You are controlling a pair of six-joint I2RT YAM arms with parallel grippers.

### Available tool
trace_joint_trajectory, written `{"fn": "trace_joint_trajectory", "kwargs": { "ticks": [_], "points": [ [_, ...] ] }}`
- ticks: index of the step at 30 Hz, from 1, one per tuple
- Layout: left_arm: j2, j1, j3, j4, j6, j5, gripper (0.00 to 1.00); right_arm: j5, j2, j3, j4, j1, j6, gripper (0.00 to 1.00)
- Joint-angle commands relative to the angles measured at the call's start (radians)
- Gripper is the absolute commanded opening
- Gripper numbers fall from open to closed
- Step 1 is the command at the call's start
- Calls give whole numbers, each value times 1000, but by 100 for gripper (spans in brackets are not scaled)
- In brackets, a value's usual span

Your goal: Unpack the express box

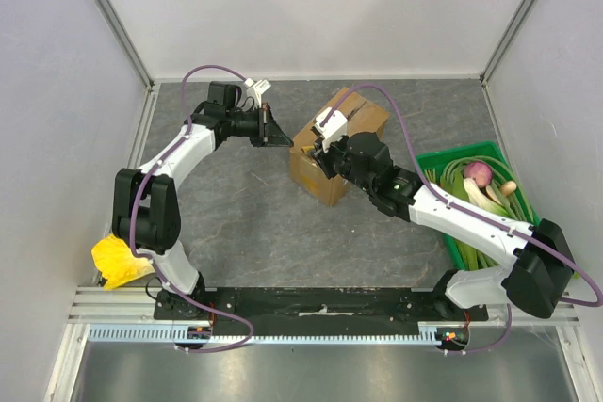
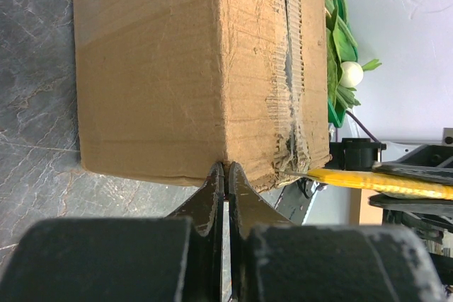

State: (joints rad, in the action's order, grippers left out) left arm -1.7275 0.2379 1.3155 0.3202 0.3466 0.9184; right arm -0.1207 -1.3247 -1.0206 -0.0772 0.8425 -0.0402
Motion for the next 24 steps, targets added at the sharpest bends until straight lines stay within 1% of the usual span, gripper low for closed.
{"fn": "trace_joint_trajectory", "kwargs": {
  "ticks": [1,5,14,18,24],
  "points": [
    [-4,3,48,-15,-20,43,2,9,5,24,-33,4,5,0],
    [-6,1,54,-6,-9,30,2,29,4,25,0,6,-4,0],
    [-7,1,68,56,11,-70,2,44,47,40,76,6,-52,0],
    [-10,3,76,94,5,-142,2,35,70,54,112,6,-66,0],
    [-14,3,76,105,9,-164,2,30,104,60,154,7,-76,0]
  ]
}}
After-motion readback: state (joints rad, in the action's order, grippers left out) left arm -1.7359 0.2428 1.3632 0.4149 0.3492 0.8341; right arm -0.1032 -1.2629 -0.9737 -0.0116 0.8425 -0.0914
